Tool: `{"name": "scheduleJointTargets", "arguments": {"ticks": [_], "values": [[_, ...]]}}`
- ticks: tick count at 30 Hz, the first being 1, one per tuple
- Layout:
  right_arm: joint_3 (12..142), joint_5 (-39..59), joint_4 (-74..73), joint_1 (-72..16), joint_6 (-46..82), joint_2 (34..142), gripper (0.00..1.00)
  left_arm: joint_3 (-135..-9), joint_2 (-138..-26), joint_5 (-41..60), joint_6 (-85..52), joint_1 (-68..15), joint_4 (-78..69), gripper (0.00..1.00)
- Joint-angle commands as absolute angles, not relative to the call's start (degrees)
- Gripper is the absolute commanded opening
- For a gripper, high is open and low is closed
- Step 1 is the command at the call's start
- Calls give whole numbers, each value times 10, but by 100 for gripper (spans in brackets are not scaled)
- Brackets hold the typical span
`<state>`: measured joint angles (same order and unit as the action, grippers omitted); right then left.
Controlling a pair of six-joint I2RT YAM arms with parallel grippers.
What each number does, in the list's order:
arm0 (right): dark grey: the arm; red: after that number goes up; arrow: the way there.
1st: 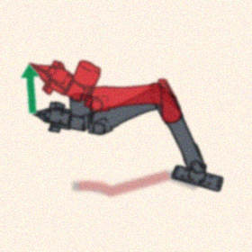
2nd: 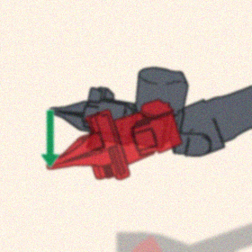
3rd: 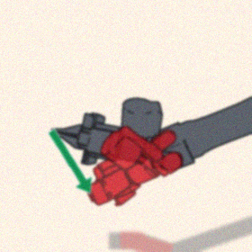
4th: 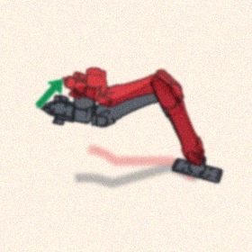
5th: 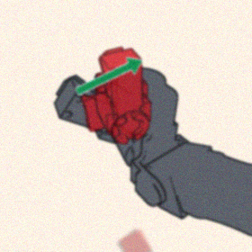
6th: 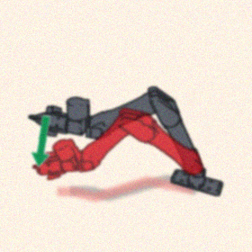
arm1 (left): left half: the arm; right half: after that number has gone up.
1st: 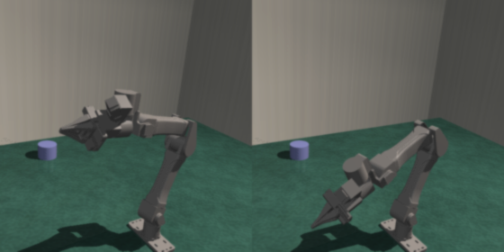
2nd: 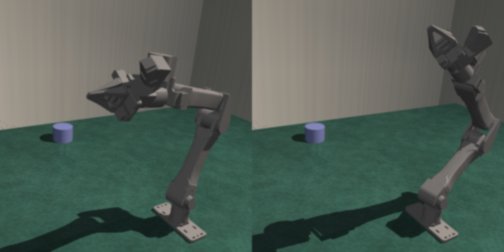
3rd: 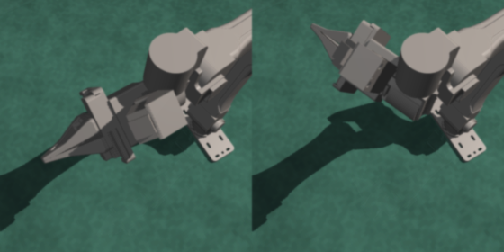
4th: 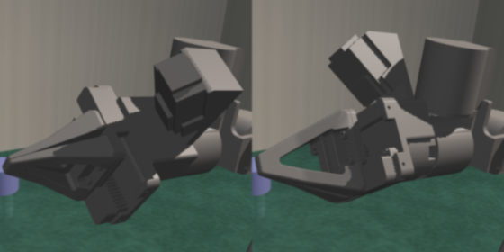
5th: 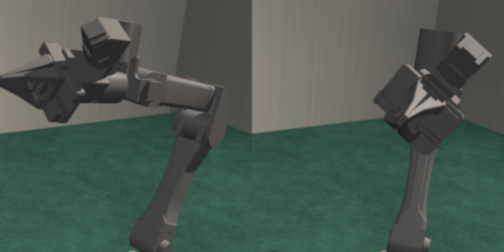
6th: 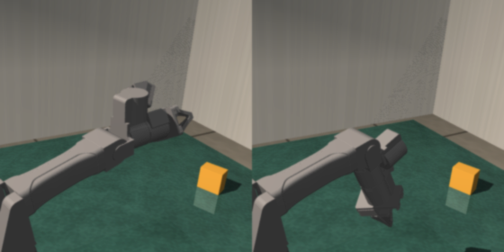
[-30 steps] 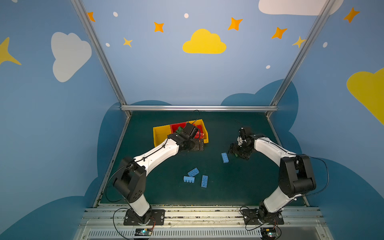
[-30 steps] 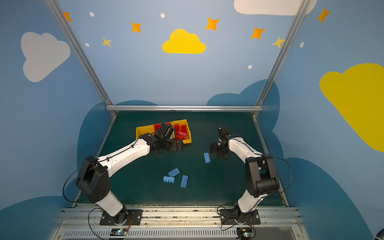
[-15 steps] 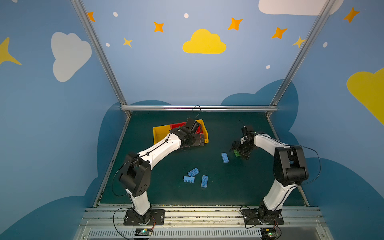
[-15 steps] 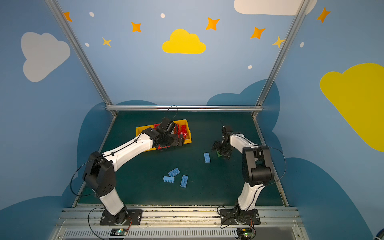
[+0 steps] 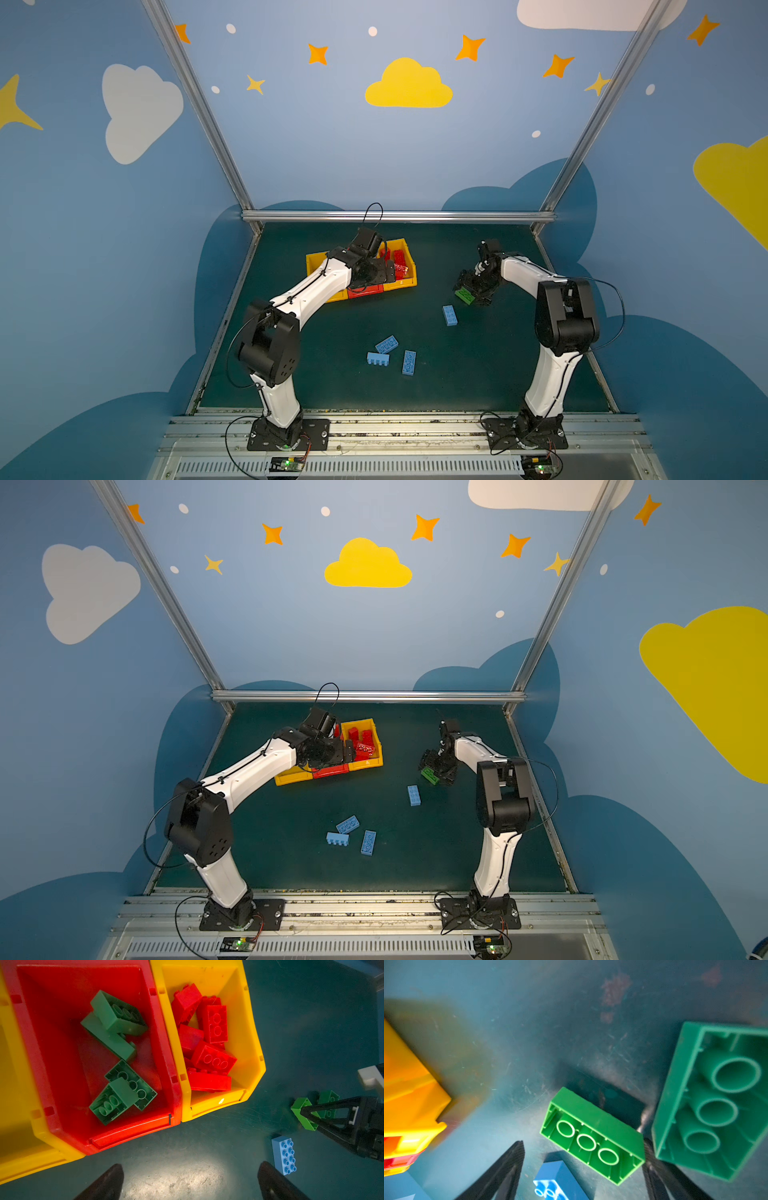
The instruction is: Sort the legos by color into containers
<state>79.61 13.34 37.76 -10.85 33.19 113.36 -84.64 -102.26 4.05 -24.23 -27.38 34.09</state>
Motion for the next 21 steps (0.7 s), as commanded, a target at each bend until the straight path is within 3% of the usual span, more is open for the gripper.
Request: {"name": "scheduleJointTargets", "arguments": {"ticks": [1, 12, 21], "values": [[823, 124, 399, -114, 325, 1156, 85, -857, -1030, 52, -235, -272, 351, 100], [899, 2, 493, -165, 309, 1215, 82, -796, -988, 41, -247, -265, 339, 100], [911, -22, 507, -174, 303, 1232, 63, -755, -948, 31, -253, -259, 330, 100]]}}
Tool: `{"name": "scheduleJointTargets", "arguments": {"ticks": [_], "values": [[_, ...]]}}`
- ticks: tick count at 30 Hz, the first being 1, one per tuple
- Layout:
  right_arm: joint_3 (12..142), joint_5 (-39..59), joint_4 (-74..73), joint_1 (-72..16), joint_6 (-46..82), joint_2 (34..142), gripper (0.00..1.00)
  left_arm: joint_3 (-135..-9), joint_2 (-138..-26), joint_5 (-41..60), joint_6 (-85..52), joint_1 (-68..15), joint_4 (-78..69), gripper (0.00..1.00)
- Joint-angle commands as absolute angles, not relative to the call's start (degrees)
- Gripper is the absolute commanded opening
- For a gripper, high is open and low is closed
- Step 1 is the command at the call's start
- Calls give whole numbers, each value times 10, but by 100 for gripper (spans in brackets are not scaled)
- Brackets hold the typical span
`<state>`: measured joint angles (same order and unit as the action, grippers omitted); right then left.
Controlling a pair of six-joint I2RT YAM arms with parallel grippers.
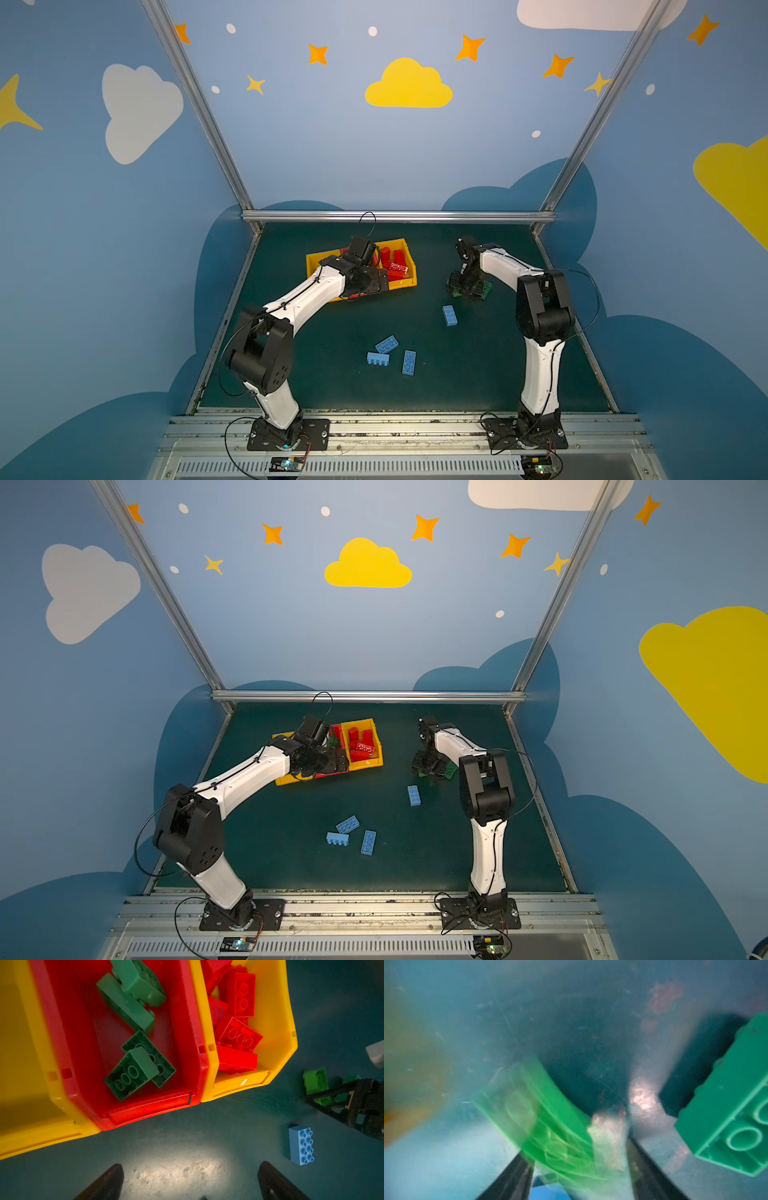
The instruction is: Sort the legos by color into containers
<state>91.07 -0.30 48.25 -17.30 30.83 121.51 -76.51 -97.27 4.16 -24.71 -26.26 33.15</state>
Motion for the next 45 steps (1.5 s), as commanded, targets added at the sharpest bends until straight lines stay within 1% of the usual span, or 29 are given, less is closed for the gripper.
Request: {"name": "scheduleJointTargets", "arguments": {"ticks": [1, 3, 6, 8, 10, 15, 20, 27, 30, 34, 36, 38, 40, 42, 45], "values": [[910, -21, 506, -175, 302, 1229, 61, -748, -942, 29, -253, -258, 328, 100], [910, -20, 505, -177, 300, 1224, 59, -736, -929, 29, -256, -258, 327, 100], [911, -18, 510, -182, 294, 1216, 60, -720, -913, 26, -257, -258, 326, 100], [910, -15, 517, -185, 290, 1209, 64, -710, -902, 25, -258, -257, 328, 100], [903, -12, 516, -190, 275, 1195, 70, -696, -889, 21, -262, -256, 326, 100], [934, -14, 502, -191, 212, 1176, 74, -673, -869, 19, -268, -255, 322, 100], [1051, -44, 521, -180, 159, 1239, 74, -676, -871, 12, -265, -254, 326, 100], [1185, -35, 537, -165, 89, 1340, 74, -694, -873, -22, -260, -245, 350, 100], [1222, -20, 536, -157, 65, 1373, 74, -699, -874, -28, -261, -236, 359, 100], [1240, 14, 517, -152, 38, 1399, 74, -712, -883, -24, -258, -225, 368, 100], [1246, 15, 513, -154, 34, 1412, 74, -720, -891, -21, -254, -221, 373, 100], [1263, 19, 524, -152, 40, 1426, 70, -727, -900, -20, -251, -217, 376, 100], [1277, 15, 532, -156, 44, 1437, 63, -734, -908, -17, -249, -213, 377, 100], [1291, 3, 545, -160, 46, 1445, 48, -740, -915, -13, -247, -209, 378, 100], [1295, -8, 563, -168, 52, 1445, 38, -742, -916, -12, -246, -206, 375, 100]]}}
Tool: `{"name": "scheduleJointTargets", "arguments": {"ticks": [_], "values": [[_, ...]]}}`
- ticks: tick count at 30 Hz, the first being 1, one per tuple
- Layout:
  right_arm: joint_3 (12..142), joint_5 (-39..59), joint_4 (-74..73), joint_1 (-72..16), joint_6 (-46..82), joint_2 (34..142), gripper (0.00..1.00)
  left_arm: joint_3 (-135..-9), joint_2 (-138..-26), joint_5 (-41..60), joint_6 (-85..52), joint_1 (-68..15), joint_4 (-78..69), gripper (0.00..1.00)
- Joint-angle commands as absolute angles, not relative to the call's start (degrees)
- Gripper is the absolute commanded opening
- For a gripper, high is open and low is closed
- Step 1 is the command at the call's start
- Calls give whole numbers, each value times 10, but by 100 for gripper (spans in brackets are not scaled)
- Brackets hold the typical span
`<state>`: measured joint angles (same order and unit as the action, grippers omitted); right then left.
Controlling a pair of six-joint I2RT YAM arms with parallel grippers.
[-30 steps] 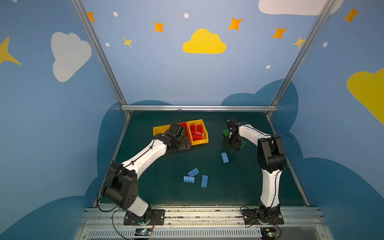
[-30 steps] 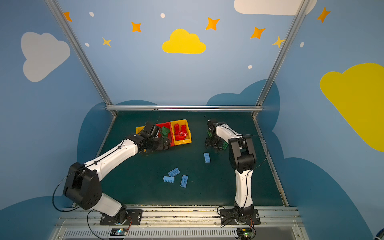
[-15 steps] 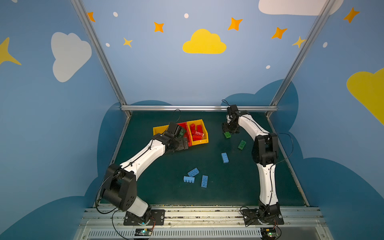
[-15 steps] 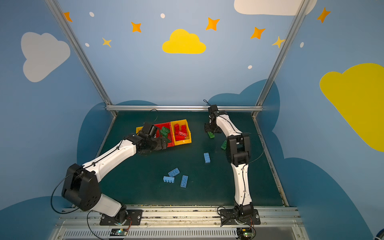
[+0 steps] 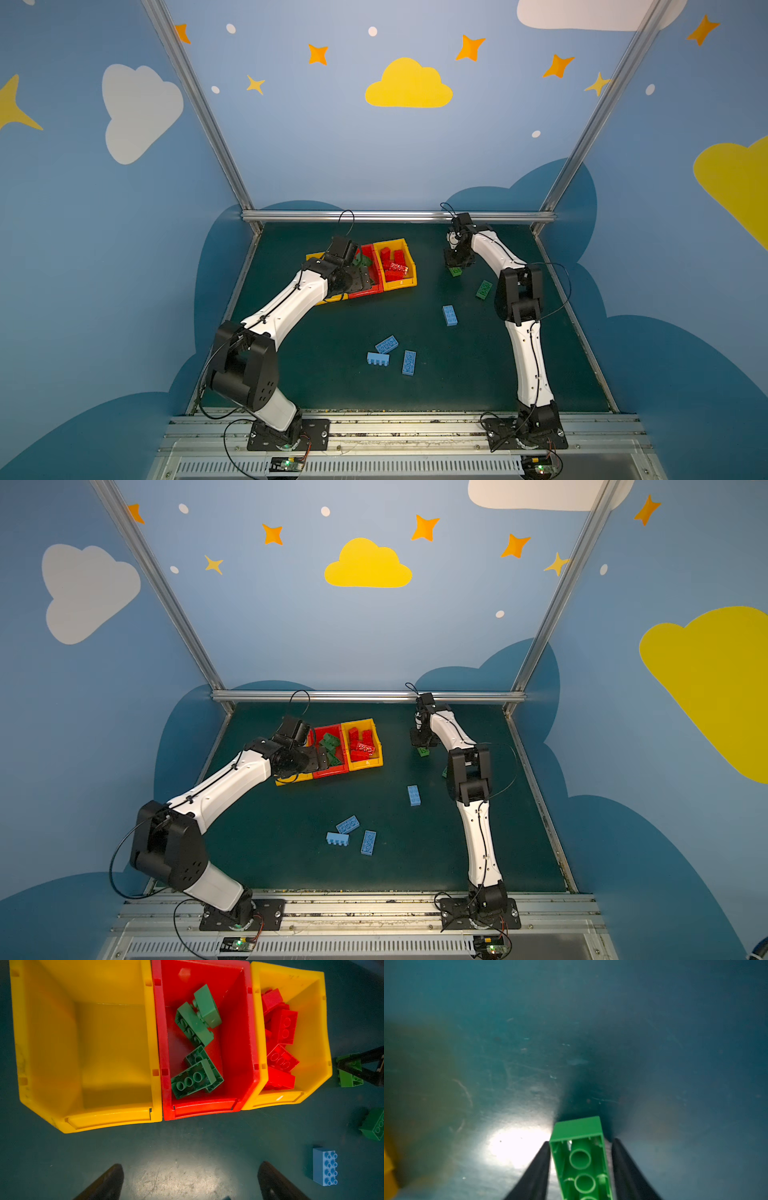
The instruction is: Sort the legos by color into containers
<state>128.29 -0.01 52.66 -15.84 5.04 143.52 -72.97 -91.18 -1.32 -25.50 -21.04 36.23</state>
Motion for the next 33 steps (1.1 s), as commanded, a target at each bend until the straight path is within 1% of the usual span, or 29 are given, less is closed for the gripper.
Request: {"name": "scheduleJointTargets", "arguments": {"ticks": [1, 2, 3, 5, 7, 10, 16, 20, 23, 26, 29, 33], "values": [[1294, -10, 568, -169, 54, 1444, 34, -742, -916, -11, -247, -203, 375, 100], [1293, -13, 574, -171, 59, 1444, 34, -740, -914, -11, -247, -202, 377, 100], [1292, -15, 579, -174, 65, 1441, 28, -738, -911, -11, -249, -201, 378, 100], [1281, -16, 582, -178, 74, 1431, 26, -727, -897, -11, -252, -201, 378, 100], [1263, -17, 578, -184, 86, 1415, 21, -707, -875, -12, -260, -201, 379, 100], [1235, -7, 574, -195, 99, 1383, 20, -669, -821, -14, -279, -201, 388, 100], [1163, 10, 545, -229, 105, 1294, 18, -571, -664, -18, -306, -201, 418, 100], [1132, 39, 535, -247, 126, 1239, 18, -521, -557, -48, -323, -200, 439, 100], [1121, 77, 522, -265, 154, 1215, 18, -499, -510, -62, -315, -187, 447, 100], [1131, 140, 502, -286, 189, 1215, 19, -482, -503, -47, -308, -159, 439, 100], [1151, 193, 472, -308, 227, 1230, 19, -480, -528, -14, -311, -119, 415, 100], [1197, 218, 415, -345, 243, 1270, 20, -483, -576, 31, -293, -88, 354, 100]]}}
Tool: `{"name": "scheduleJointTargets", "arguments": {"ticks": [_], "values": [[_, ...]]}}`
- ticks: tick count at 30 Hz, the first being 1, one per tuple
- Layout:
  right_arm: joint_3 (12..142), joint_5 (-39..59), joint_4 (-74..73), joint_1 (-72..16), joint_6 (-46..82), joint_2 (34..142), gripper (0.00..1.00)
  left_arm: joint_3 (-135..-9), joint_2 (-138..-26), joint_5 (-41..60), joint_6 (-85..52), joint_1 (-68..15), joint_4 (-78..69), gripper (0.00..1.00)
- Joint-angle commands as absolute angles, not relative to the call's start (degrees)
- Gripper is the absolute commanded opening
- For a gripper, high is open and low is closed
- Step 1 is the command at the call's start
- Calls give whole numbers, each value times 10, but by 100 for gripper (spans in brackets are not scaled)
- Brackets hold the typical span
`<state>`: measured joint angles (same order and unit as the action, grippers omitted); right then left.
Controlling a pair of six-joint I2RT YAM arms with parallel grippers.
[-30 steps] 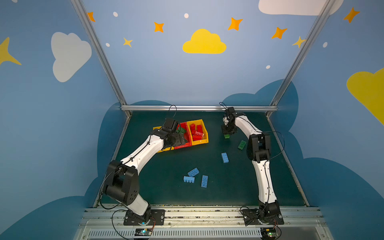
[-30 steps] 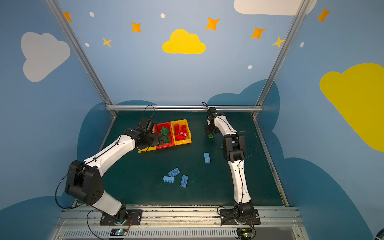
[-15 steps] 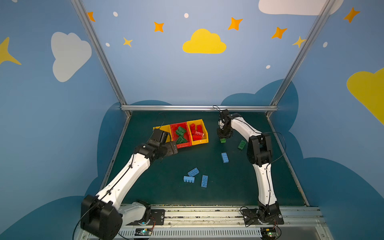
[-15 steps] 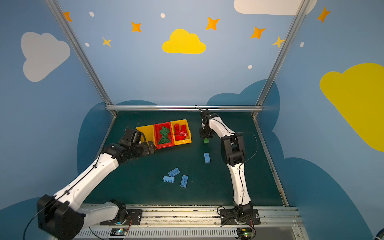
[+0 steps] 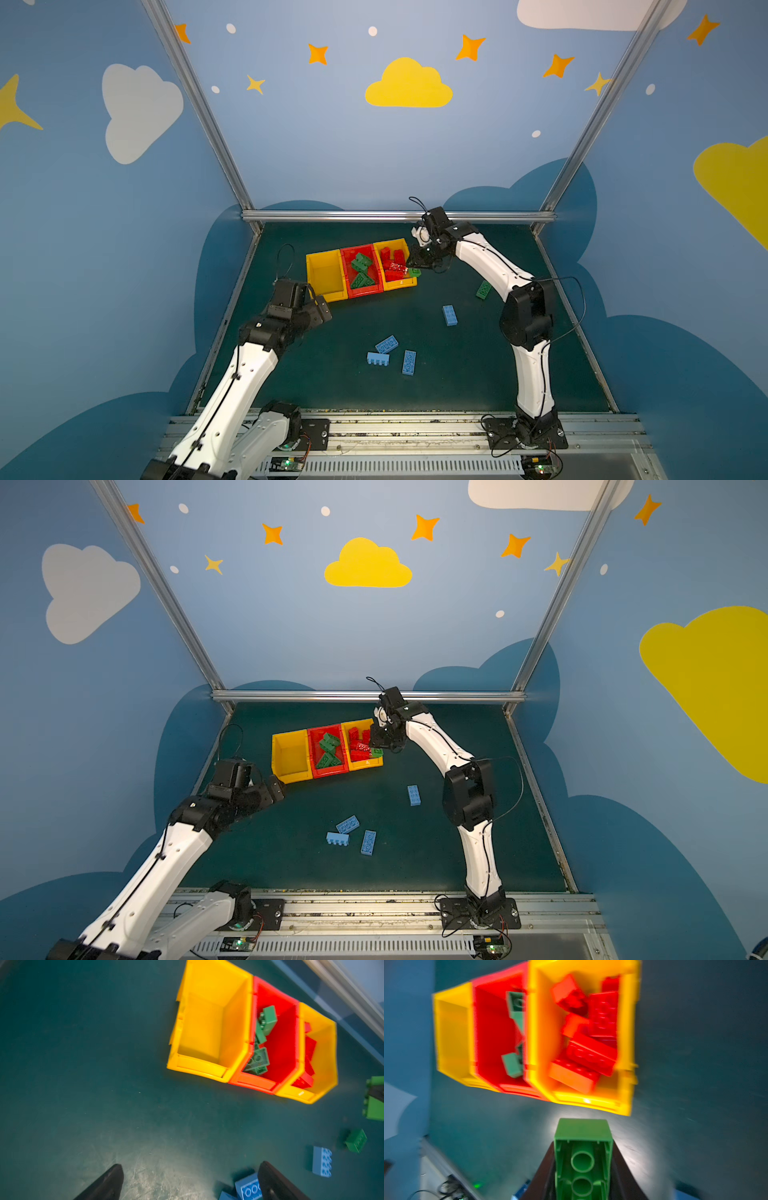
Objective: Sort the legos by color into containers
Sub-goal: 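Lift the green brick with the right gripper and carry it over the red bin, then open the right gripper to drop the green brick into the red bin, then lower the right gripper onto the last green brick and grasp it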
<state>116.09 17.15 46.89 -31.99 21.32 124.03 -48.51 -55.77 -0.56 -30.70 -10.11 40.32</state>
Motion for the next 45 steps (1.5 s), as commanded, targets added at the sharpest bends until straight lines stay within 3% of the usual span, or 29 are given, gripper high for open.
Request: {"name": "scheduleJointTargets", "arguments": {"ticks": [1, 8, 21, 23, 26, 28, 31, 34, 38, 45], "values": [[1216, 216, 411, -353, 241, 1285, 20, -486, -588, 37, -289, -83, 344, 100], [1391, 231, 428, -387, 229, 1399, 21, -528, -639, 31, -273, -64, 357, 100], [1435, 187, 349, -410, 191, 1486, 25, -552, -647, 15, -269, -39, 383, 100], [1462, 178, 357, -415, 181, 1499, 36, -560, -651, 14, -265, -38, 385, 100], [1485, 182, 359, -414, 183, 1502, 69, -567, -656, 17, -255, -35, 380, 100], [1486, 182, 361, -413, 179, 1485, 77, -571, -662, 21, -252, -34, 377, 100], [1480, 160, 378, -411, 161, 1444, 79, -575, -675, 36, -254, -33, 362, 100], [1441, 125, 395, -398, 153, 1386, 79, -574, -690, 69, -254, -34, 338, 100], [1295, 72, 397, -353, 159, 1274, 78, -580, -722, 118, -248, -44, 306, 100], [1028, -68, 449, -225, 196, 1100, 75, -686, -835, 102, -209, -169, 299, 100]]}}
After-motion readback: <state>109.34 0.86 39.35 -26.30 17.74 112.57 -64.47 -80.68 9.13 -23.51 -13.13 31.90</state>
